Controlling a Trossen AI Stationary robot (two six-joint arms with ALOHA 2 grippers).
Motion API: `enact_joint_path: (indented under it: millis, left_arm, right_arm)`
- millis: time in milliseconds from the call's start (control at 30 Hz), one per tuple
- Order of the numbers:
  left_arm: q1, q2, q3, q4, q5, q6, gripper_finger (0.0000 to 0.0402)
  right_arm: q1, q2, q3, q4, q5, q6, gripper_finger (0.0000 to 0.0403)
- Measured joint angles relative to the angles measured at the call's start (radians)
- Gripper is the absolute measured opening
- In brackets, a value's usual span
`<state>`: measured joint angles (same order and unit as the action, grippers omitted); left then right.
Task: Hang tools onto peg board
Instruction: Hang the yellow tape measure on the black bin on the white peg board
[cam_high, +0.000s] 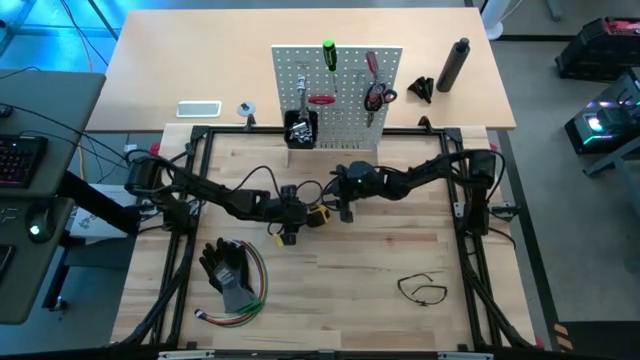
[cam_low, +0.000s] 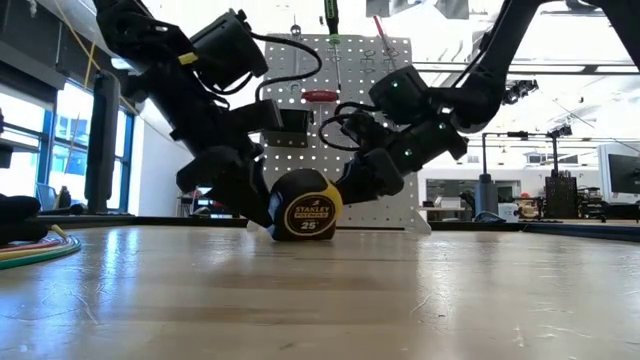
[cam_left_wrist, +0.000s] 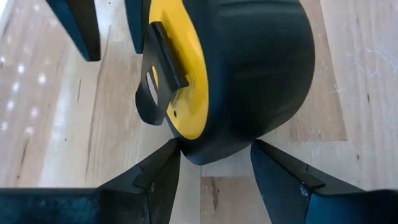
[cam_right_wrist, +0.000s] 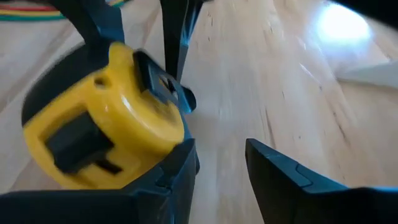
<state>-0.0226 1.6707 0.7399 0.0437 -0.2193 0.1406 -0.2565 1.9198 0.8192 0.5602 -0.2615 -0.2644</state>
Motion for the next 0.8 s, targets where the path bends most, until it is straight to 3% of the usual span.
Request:
enact_joint_path:
  millis: [567, 800]
  left_arm:
    - [0.090, 0.022, 0.002, 0.029, 0.172, 0.029, 0.0188]
    - [0.091, 0.048, 0.002, 0.038, 0.185, 0.006, 0.0188]
  right_arm:
    - [-0.020, 0.001, -0.002, -0.089, 0.026, -0.006, 0.0138]
    - [-0.029, 0.001, -0.002, -0.160, 0.027, -0.004, 0.0138]
